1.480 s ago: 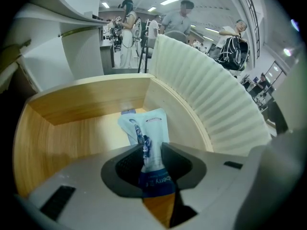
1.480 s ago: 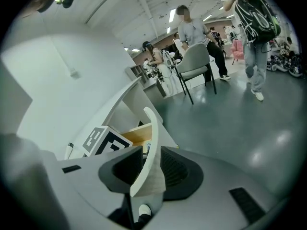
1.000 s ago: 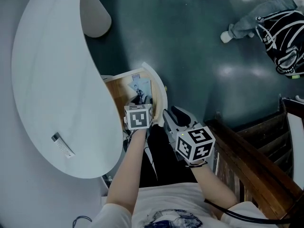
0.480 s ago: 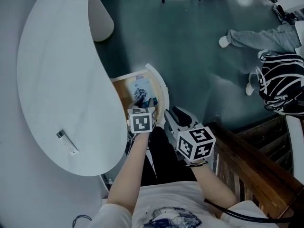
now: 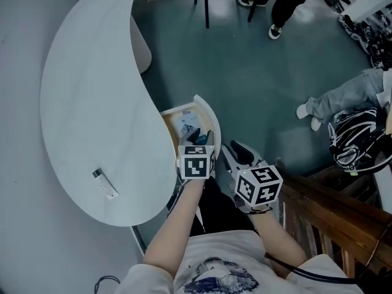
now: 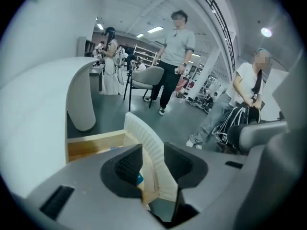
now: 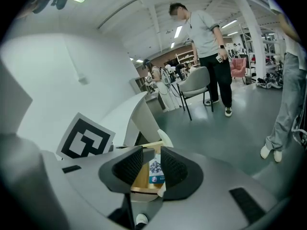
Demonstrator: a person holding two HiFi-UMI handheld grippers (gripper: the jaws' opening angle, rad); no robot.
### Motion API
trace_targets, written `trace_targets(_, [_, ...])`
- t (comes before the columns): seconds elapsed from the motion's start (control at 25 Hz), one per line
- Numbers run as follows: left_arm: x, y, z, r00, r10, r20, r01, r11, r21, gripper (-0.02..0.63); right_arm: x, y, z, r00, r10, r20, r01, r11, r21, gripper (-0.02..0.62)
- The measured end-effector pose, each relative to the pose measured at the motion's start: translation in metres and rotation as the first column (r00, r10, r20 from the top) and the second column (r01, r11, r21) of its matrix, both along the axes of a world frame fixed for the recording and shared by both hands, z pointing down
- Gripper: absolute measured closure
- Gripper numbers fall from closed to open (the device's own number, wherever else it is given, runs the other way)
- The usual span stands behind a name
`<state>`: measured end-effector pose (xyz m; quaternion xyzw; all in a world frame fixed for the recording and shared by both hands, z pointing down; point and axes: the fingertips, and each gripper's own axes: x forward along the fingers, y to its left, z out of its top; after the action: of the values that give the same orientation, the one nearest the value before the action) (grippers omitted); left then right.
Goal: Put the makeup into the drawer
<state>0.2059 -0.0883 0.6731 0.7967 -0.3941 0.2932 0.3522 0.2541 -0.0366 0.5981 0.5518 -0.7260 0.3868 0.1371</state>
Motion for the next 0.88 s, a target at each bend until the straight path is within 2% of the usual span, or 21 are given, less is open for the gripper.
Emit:
trace_targets(0.16, [-0.016,-0.003,-0.043,1.000,0.011,-0.014,-0.010,0.998,0.057,0.425,-0.016,0.006,-0.025,1.000,0.009,-0.003,-0.009,1.000,0.024,0.465])
trace_targets(0.32, [-0.049,-0.010,-0.092,1.000,0.016,-0.004,-0.016,0.990,0.139,0.425,-0.042,0.003,-0.056,1.000,0.000,-0.010,0.001,0.999,0.050,0.465])
trace_targets(0.64, [-0.137,0.012,-0.183,1.000,-0.022,0.010,0.019,0.964,0.267,0.425,-0.119,0.022,-0.126,0.997,-0.073,-0.011,0.073,0.989,0.125,0.465])
trace_targets(0.88, [-0.209,0.033,-0.246,0.998,-0.062,0.015,0.053,0.929,0.365,0.428,-0.178,0.027,-0.171,0.991,-0.130,-0.015,0.130,0.973,0.190,0.471])
